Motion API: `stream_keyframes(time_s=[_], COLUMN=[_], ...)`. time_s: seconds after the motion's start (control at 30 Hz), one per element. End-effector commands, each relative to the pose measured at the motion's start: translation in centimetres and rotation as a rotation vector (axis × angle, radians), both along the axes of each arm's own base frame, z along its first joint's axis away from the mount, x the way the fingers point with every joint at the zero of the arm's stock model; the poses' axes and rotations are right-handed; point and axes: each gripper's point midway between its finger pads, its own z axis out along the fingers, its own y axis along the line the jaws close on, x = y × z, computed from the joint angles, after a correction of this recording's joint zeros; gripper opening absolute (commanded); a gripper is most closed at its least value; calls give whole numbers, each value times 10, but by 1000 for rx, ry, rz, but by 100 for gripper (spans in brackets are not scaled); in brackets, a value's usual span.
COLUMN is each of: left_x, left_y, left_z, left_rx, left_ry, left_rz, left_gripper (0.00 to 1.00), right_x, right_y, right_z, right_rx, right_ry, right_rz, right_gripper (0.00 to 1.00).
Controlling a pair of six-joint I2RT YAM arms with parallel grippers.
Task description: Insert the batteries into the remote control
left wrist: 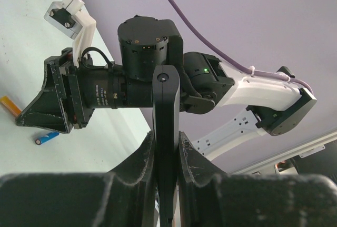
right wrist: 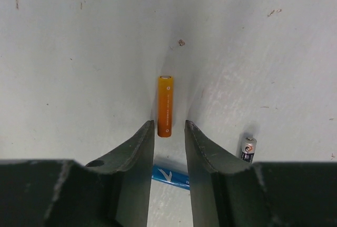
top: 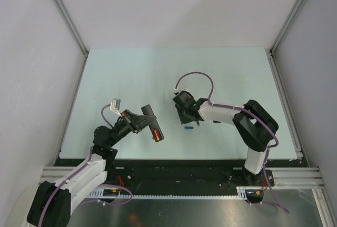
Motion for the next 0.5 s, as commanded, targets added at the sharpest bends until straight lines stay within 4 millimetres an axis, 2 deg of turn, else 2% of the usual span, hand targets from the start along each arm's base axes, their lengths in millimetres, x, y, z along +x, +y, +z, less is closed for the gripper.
stream_keyframes(time_s=[0.0, 0.2, 0.33, 0.47], left_x=[-5, -5, -5, -5], left_y=[1, 2, 2, 2], left_z=[0, 0, 0, 0], left_rx=[4, 3, 3, 2], left_ry=[-38, -41, -38, -37], left_rz=[-8, -5, -4, -5], left_gripper=[0, 0, 0, 0], right_x=[2, 0, -2, 0], right_y=[3, 5, 4, 3], right_z=[8, 5, 4, 5], right_rx=[-20, -32, -33, -26], right_ry=[-8, 9, 15, 18], right_rz=[18, 27, 21, 17], right_gripper=[33, 28, 19, 15])
